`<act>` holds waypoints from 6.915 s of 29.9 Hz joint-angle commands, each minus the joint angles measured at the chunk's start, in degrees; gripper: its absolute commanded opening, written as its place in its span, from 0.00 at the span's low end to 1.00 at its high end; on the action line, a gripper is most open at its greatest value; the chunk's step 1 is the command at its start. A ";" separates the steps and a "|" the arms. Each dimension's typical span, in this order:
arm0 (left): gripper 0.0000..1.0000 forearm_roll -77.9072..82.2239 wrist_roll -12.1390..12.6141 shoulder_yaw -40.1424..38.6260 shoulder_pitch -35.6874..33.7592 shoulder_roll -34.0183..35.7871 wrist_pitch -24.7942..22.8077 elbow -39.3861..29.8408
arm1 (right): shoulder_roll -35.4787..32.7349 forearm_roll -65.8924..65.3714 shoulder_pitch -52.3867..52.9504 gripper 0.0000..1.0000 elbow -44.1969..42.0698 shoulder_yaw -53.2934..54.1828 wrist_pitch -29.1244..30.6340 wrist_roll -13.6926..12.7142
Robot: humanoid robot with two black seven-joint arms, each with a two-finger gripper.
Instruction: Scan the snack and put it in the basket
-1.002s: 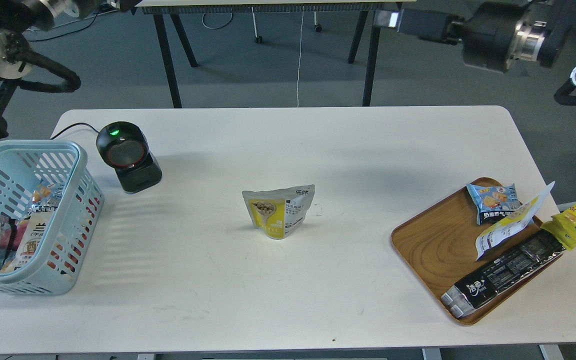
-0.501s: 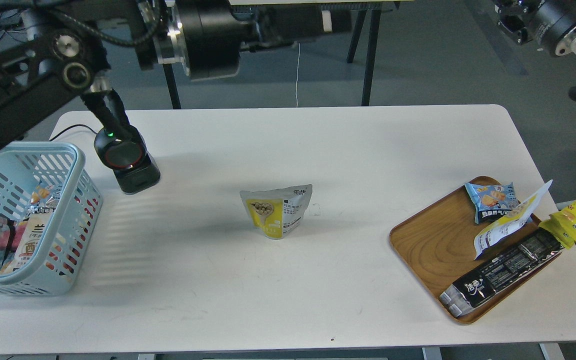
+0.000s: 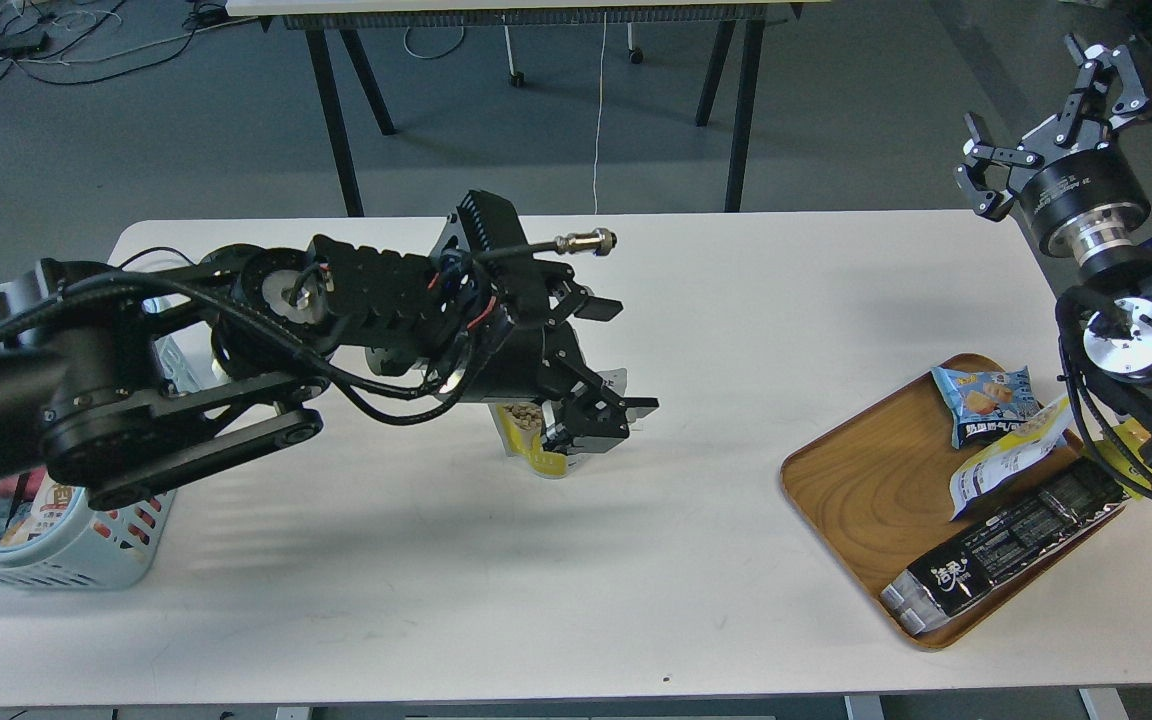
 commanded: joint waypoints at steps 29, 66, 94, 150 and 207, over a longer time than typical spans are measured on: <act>0.13 0.92 -5.09 1.05 3.66 -0.63 -0.01 7.90 | -1.10 -0.54 -0.53 0.99 0.83 -0.67 -0.05 0.00; 0.00 -0.86 -17.84 -7.04 5.34 28.99 -0.01 4.21 | -3.83 -3.09 0.43 0.99 0.92 -0.14 0.13 0.00; 0.00 -0.77 -18.19 -7.56 5.78 29.16 -0.01 5.44 | -4.62 -3.09 0.35 0.99 1.01 -0.14 0.22 0.00; 0.00 -11.40 -18.42 -14.50 5.86 40.83 -0.01 0.34 | -3.92 -3.09 1.66 0.99 0.92 0.12 0.04 0.00; 1.00 -118.98 -11.70 -25.65 5.51 5.36 -0.01 50.08 | -3.48 -3.09 4.83 0.99 -3.39 9.70 0.30 0.00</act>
